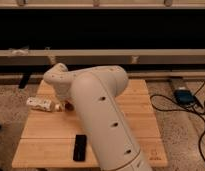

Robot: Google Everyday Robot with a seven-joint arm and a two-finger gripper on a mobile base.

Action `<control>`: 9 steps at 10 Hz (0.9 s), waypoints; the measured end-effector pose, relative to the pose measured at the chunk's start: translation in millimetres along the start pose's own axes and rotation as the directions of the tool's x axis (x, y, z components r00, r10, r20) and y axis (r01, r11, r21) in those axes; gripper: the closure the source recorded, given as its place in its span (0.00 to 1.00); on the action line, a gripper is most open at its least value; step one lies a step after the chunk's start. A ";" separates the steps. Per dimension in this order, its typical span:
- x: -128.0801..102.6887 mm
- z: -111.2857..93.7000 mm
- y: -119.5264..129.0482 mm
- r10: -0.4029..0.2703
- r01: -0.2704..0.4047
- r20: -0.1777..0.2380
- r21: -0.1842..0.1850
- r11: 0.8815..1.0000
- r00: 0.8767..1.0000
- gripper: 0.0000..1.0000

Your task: Place the pepper in the ceramic cup

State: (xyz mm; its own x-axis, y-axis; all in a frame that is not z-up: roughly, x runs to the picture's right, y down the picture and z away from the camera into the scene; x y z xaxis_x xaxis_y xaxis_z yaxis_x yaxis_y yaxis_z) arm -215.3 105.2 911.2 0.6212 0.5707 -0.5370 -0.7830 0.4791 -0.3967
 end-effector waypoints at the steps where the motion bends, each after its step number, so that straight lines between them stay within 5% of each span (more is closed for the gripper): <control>1: 2.6 0.3 0.0 -0.002 0.002 -0.002 0.000 1.000 1.000 0.74; 2: 9.9 -0.4 -2.8 0.004 -0.004 -0.001 0.001 1.000 1.000 0.87; 4: 26.1 -6.4 -9.6 0.021 -0.021 0.000 0.002 1.000 1.000 0.99; 9: 84.4 -74.9 -19.6 0.087 -0.087 0.056 0.001 0.996 0.995 1.00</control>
State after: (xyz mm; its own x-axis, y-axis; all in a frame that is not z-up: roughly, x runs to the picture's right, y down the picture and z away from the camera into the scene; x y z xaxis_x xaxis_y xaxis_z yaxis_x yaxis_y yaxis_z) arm -149.8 94.0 817.8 0.5518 0.6463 -0.5271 -0.8340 0.4285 -0.3477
